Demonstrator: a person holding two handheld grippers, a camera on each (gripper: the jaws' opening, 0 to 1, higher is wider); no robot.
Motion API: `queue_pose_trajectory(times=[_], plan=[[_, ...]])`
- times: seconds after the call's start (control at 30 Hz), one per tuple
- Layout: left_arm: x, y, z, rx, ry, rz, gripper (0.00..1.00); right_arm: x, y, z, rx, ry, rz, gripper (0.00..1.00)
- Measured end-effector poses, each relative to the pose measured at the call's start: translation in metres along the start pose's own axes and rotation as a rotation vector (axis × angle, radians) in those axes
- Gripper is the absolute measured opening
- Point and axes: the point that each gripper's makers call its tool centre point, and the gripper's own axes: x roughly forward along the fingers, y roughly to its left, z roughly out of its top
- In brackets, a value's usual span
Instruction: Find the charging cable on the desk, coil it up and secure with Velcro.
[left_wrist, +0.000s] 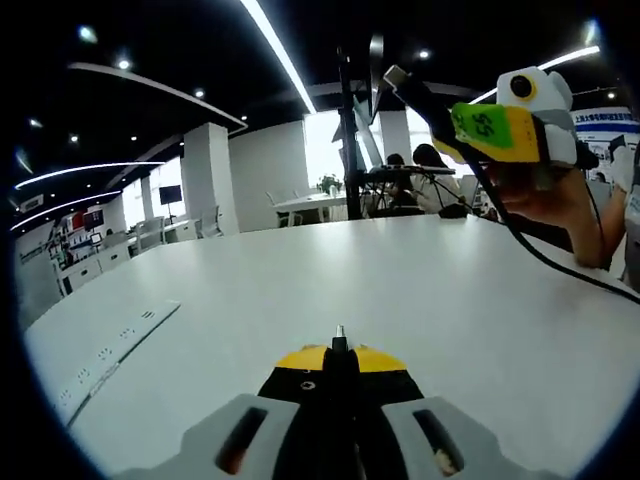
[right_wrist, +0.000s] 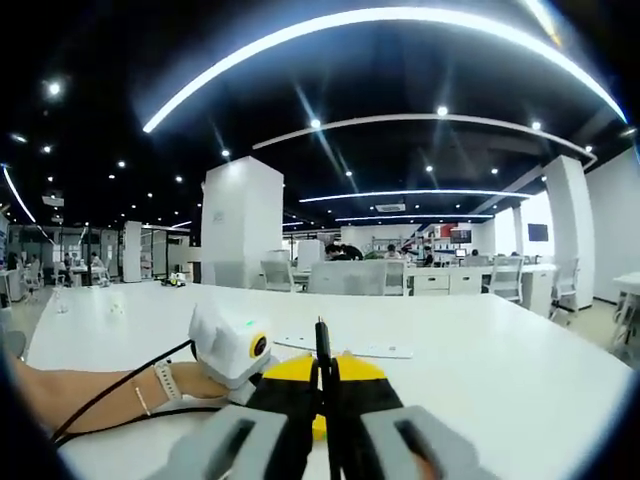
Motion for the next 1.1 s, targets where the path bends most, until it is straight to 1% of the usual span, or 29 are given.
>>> queue_pose_trajectory(times=[0.17,0.53,0.7,0.77,0.83,0.87,0.9,0.93,0.97,1.0,1.1], plan=[[0.000,-0.002,-0.001,-0.005,-0.004,-0.001,0.08,0.001,-0.003,-0.006,0.011,0.012,-0.002,0.07],[0.001,-0.002,-0.003,-0.028,0.005,0.008,0.11,0.001,-0.004,-0.007,0.020,0.013,0.001,0.07],[0.001,-0.001,-0.003,-0.040,0.003,0.011,0.20,0.001,-0.005,-0.008,0.014,0.013,-0.003,0.07],[0.001,0.003,-0.002,-0.046,-0.004,0.030,0.24,0.000,-0.006,-0.007,0.017,0.012,-0.004,0.07],[-0.001,0.007,0.000,-0.060,-0.019,0.049,0.28,0.001,-0.006,-0.008,0.019,0.013,-0.005,0.07],[-0.002,0.008,0.003,-0.067,-0.039,0.056,0.30,0.001,-0.006,-0.008,0.019,0.013,-0.006,0.07],[-0.004,0.010,0.008,-0.093,-0.069,0.056,0.33,0.001,-0.007,-0.008,0.018,0.015,-0.007,0.07],[-0.005,0.012,0.012,-0.095,-0.089,0.063,0.39,0.001,-0.007,-0.009,0.017,0.017,-0.007,0.07],[-0.006,0.014,0.014,-0.086,-0.097,0.074,0.43,0.002,-0.007,-0.009,0.018,0.019,-0.008,0.07],[-0.005,0.014,0.014,-0.089,-0.093,0.075,0.44,0.002,-0.007,-0.010,0.018,0.021,-0.008,0.07],[-0.005,0.015,0.016,-0.085,-0.091,0.077,0.46,0.003,-0.007,-0.012,0.014,0.028,-0.008,0.07]])
